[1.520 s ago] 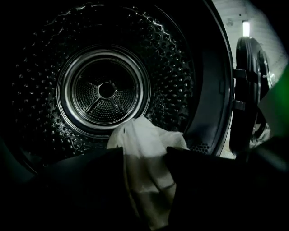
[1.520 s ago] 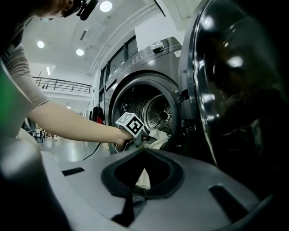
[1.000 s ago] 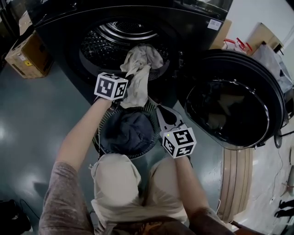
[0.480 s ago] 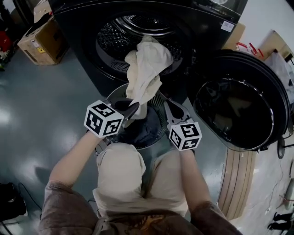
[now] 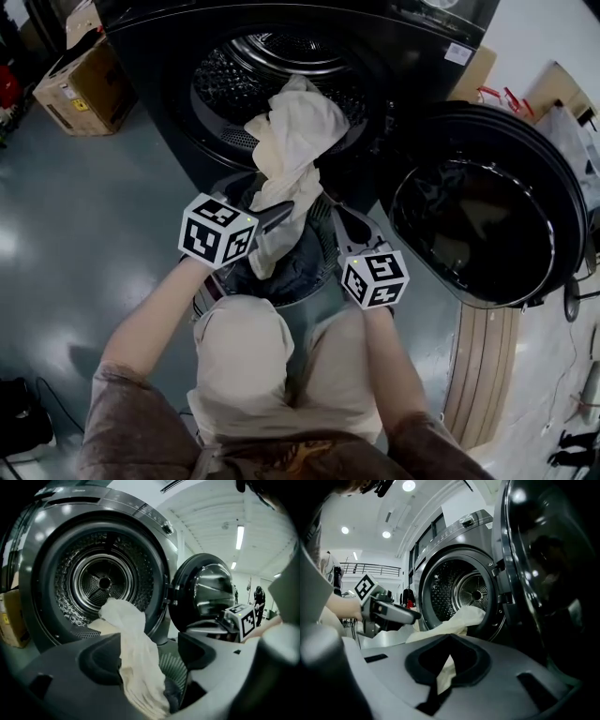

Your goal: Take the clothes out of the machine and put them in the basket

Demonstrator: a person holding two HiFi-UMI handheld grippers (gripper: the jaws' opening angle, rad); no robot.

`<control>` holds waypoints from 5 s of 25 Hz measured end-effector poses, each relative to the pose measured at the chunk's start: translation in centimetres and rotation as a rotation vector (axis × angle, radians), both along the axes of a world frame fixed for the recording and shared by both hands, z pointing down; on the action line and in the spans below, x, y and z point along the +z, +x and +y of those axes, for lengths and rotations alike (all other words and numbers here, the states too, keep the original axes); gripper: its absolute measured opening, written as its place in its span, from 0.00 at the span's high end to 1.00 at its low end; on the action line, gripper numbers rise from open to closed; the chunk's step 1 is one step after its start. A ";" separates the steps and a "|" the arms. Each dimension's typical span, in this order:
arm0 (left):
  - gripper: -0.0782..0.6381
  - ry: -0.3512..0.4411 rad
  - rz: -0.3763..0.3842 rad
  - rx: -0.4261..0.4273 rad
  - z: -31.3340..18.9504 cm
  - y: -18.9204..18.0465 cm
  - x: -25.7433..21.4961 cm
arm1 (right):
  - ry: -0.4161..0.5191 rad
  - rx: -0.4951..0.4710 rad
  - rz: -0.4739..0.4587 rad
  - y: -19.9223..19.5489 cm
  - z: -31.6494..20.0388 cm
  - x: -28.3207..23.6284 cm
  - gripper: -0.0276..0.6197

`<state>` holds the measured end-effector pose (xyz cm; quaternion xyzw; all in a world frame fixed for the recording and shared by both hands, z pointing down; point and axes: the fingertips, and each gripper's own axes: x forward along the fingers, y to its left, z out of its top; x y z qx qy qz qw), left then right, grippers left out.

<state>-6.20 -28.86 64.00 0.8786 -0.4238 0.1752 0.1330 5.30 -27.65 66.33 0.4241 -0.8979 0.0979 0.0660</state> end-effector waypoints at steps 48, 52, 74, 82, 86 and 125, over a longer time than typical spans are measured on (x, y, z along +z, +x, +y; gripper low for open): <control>0.83 -0.177 -0.010 0.065 5.0 -1.8 0.1 | -0.032 -0.020 0.044 0.2 -1.1 2.8 0.96; 0.56 -0.126 -0.085 0.016 4.0 -2.4 0.4 | -0.031 -0.035 0.051 -0.4 -0.9 2.9 0.96; 0.31 -0.108 -0.179 -0.249 -17.6 -0.1 7.3 | 0.010 0.026 0.047 0.7 -0.2 0.4 0.96; 0.72 -0.181 -0.041 -0.219 -14.2 -0.5 7.0 | 0.024 0.013 0.055 0.6 0.2 0.2 0.96; 0.74 -0.184 -0.032 -0.116 -8.7 -0.5 5.7 | 0.029 -0.002 0.046 0.4 0.4 0.1 0.96; 0.50 -0.105 0.324 -0.052 4.6 -8.4 -48.1 | -0.259 -0.160 -0.033 -7.6 1.6 -48.5 0.96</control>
